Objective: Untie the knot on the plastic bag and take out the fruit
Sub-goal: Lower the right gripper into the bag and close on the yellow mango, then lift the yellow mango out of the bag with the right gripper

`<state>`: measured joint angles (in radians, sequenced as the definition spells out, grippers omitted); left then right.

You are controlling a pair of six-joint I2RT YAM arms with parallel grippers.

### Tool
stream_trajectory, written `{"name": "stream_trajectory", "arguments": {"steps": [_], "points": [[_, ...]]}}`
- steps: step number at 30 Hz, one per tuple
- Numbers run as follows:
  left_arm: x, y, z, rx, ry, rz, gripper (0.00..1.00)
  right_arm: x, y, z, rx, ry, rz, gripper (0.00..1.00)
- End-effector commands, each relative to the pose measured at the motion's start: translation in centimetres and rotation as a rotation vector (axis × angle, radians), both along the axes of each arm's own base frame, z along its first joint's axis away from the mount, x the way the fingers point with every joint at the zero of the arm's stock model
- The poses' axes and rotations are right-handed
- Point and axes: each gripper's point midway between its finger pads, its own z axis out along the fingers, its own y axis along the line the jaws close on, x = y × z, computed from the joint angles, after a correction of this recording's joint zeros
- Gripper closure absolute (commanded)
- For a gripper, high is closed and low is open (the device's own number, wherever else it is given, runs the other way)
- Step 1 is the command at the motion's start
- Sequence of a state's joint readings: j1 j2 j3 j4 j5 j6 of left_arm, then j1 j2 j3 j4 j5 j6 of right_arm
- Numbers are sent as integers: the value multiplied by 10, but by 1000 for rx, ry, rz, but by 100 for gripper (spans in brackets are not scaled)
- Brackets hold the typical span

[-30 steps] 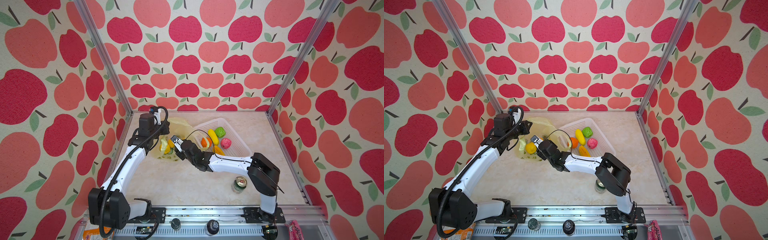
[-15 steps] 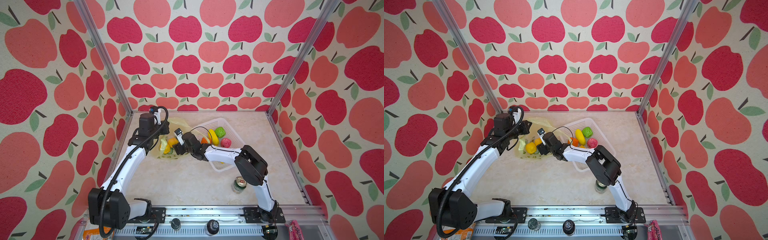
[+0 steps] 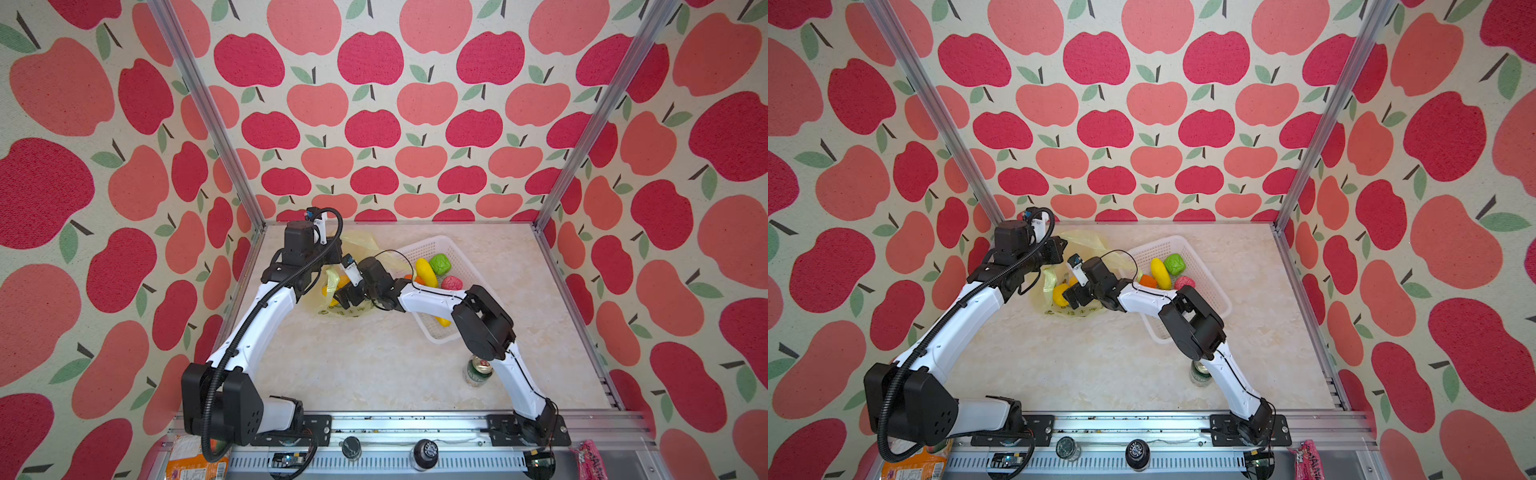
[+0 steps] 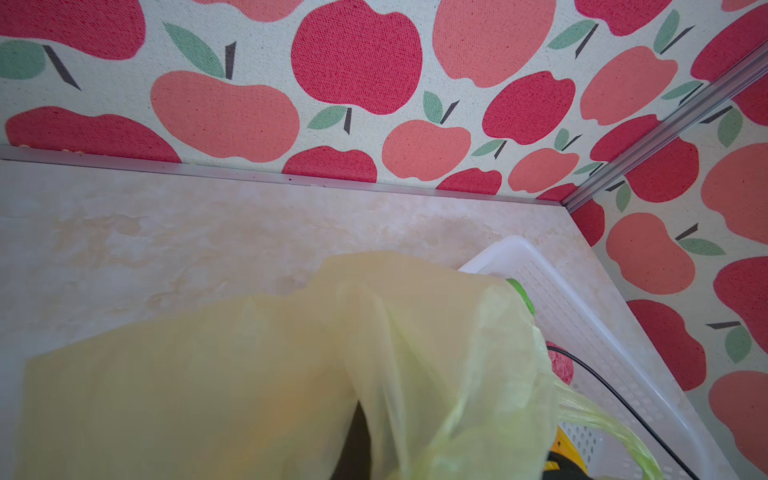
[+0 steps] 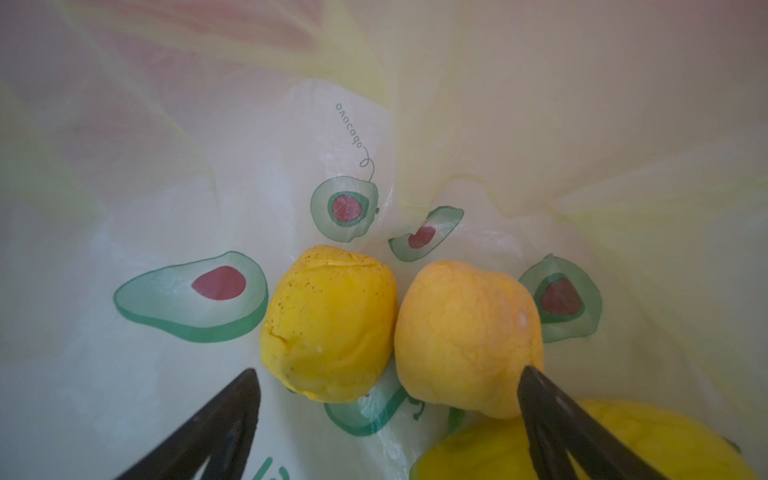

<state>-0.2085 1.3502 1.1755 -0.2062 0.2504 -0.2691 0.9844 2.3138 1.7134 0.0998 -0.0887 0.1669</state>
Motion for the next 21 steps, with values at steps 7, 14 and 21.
{"name": "stream_trajectory", "arguments": {"steps": [7, 14, 21], "points": [[5, -8, 18, 32, -30, -30, 100, -15, 32, -41, -107, 33, 85, 1], [4, -10, 5, 88, 17, -72, 100, -13, 37, -70, -187, -7, 47, 1], [0, -9, 1, 100, 27, -68, 100, -9, 40, -83, -231, -9, 20, 13]]}}
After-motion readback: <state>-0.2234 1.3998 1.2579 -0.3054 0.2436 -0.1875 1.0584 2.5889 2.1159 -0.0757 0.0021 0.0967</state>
